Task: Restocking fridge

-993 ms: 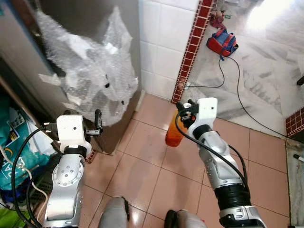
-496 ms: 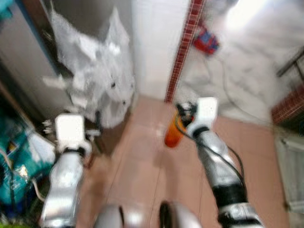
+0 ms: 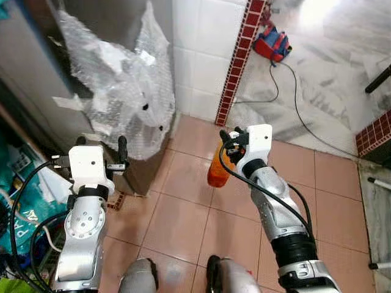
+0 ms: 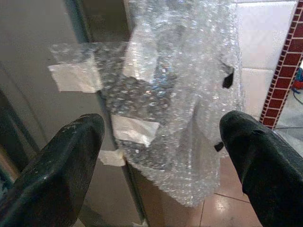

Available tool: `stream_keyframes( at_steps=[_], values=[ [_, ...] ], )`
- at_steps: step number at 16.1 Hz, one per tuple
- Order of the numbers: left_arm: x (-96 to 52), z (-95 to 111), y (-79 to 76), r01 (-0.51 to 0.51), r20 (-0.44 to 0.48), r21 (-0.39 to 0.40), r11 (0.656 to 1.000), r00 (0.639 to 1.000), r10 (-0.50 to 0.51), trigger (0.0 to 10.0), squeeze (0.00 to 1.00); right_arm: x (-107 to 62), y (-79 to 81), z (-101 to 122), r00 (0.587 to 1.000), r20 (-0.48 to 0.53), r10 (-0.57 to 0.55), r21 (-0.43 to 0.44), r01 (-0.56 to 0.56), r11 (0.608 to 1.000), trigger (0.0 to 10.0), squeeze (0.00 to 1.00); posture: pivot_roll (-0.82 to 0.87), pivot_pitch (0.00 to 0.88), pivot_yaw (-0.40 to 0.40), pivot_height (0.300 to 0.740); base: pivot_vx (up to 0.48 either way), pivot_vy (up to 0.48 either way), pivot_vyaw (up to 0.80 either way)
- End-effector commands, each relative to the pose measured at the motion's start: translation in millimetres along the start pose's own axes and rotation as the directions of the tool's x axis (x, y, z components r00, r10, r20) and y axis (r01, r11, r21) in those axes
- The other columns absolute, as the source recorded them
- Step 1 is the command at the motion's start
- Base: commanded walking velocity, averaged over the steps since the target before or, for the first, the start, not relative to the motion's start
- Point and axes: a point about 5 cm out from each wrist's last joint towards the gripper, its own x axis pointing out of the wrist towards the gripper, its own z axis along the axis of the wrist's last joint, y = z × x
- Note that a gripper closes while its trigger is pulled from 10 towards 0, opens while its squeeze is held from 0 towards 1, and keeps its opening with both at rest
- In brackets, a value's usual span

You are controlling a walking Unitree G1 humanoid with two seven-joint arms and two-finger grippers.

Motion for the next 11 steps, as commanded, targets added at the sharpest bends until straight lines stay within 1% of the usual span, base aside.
stream_keyframes(
  at_steps=[1,3,8,11],
  values=[
    [-1.7,2.3,2.2,-0.008,0.013,0.002,1.0,1.0,0.008,10.0,0.0,0.3,1.1,3.7,1.0,0.021,0.001,-0.018,0.0,1.0,10.0,0.0,0.12,0.148,-0.059,0.74,0.244,0.0,0.73],
    [-1.1,1.6,0.9,0.004,0.014,-0.003,1.0,1.0,-0.004,10.0,0.0,-0.5,1.9,1.5,1.0,0.012,0.002,-0.018,-0.002,1.0,10.0,0.0,0.12,0.147,-0.062,0.74,0.27,0.0,0.61],
    [0.8,3.2,-0.7,0.008,0.03,-0.002,1.0,1.0,-0.008,10.0,0.0,-1.2,1.5,-2.7,1.0,-0.004,0.006,-0.012,-0.006,1.0,10.0,0.0,0.12,0.136,-0.07,0.74,0.341,0.0,0.0],
    [0.5,3.6,-0.3,0.006,0.033,-0.005,1.0,0.999,-0.006,10.0,0.0,0.8,4.3,-3.1,1.0,-0.005,0.017,-0.017,-0.017,1.0,10.0,0.0,0.13,0.136,-0.066,0.74,0.384,0.0,0.0]
  ],
)
